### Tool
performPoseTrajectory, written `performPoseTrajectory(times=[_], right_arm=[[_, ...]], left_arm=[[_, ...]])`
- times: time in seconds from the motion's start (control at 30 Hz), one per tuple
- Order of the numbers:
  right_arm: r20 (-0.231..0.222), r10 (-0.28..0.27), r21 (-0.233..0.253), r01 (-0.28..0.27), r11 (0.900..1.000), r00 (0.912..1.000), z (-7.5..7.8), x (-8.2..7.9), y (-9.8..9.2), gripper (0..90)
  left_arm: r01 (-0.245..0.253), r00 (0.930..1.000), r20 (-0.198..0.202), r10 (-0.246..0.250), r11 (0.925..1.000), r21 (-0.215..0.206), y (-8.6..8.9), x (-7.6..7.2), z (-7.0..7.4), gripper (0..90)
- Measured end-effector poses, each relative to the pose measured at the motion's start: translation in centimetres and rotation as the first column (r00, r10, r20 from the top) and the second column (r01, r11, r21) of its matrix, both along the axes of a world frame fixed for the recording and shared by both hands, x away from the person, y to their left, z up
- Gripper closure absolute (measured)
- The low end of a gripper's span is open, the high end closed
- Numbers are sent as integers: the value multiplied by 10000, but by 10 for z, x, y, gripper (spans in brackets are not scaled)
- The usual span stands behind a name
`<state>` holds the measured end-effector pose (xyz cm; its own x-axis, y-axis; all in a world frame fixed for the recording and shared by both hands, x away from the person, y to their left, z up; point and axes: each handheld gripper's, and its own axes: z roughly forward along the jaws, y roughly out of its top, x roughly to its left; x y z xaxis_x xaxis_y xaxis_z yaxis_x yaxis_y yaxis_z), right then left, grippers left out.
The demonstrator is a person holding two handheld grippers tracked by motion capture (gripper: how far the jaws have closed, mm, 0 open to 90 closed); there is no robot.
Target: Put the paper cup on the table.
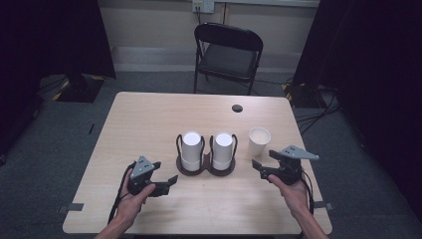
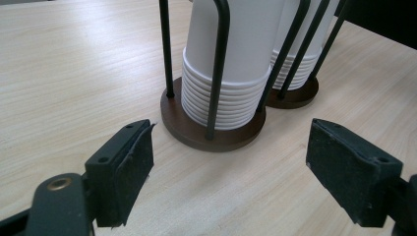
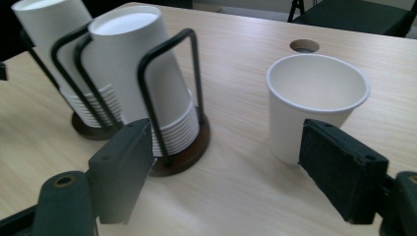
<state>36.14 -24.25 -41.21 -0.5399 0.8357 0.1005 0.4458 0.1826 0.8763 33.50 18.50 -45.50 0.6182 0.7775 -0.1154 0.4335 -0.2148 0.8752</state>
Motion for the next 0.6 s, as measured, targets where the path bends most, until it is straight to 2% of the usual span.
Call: performPoseTrajectory(times=[0.23, 0.37, 0.6], right_arm=[[-71, 75, 27, -74, 10000, 9999, 4, -20, 15, 193], [-96, 341, -56, -342, 9994, 9994, 4, -24, 24, 183], [-100, 849, 99, -848, 9963, 9963, -1, -32, 42, 179]], left_arm=[[-11, 10000, -80, 11, 10000, 18, 1, -2, -2, 181], [-11, 9999, -154, 11, 10000, -2, 0, -2, -2, 183], [53, 9997, -234, -52, 10000, 28, 1, -2, -4, 184]])
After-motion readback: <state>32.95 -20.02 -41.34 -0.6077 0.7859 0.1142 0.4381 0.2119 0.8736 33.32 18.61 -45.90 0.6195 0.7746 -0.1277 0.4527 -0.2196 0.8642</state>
